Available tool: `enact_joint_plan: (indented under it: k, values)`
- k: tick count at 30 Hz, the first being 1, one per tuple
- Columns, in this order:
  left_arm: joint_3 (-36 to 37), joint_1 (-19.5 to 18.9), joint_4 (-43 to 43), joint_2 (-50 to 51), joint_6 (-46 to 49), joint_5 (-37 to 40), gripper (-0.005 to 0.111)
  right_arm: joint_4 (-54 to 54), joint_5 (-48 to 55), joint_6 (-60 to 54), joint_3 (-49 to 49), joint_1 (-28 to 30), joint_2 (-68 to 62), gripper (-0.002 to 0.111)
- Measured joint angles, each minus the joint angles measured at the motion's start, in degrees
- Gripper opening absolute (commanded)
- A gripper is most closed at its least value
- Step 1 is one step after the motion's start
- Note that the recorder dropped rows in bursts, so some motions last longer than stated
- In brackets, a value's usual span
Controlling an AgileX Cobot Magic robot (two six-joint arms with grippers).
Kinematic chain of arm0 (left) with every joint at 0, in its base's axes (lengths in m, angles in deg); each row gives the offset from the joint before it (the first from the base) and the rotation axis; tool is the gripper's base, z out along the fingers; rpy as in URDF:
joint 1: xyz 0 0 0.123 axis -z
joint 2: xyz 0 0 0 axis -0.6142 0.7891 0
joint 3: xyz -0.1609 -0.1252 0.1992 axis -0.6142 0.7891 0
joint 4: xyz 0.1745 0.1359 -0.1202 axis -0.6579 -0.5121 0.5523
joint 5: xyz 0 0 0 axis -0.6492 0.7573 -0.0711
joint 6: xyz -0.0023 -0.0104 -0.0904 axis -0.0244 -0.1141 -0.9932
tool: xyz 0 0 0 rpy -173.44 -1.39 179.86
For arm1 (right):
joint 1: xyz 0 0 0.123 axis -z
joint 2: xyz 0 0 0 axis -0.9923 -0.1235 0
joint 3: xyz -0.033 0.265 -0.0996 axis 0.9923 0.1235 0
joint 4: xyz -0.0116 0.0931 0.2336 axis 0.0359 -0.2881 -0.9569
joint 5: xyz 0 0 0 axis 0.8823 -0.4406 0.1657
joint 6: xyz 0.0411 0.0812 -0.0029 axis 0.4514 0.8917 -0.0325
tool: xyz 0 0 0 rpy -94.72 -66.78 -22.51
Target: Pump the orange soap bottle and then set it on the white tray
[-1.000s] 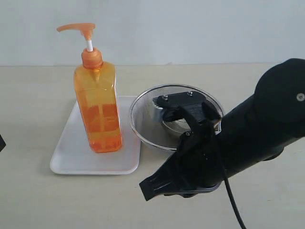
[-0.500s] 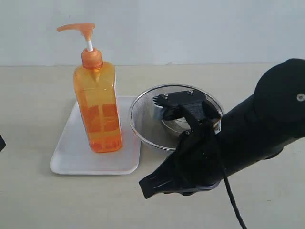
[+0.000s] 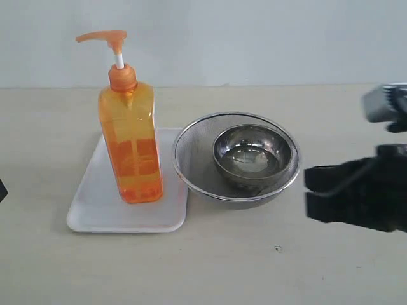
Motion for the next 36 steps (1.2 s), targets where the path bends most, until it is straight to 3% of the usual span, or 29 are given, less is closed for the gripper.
enact_joint_plan:
  k: [9, 16, 22, 36]
  values:
    - [0.0, 0.0, 0.0, 0.0, 0.0, 0.0, 0.005, -0.2, -1.4, 2.0, 16.8, 17.8, 26.9, 0.001]
    - [0.0, 0.0, 0.0, 0.0, 0.0, 0.0, 0.005, 0.0, 1.8, 0.5, 21.5, 26.0, 45.5, 0.001]
    - [0.0, 0.0, 0.0, 0.0, 0.0, 0.0, 0.005, 1.0, 7.2, -3.9, 21.6, 30.3, 52.5, 0.001]
    - [0.0, 0.0, 0.0, 0.0, 0.0, 0.0, 0.005, 4.2, 16.1, -9.3, 21.7, 34.1, 52.9, 0.001]
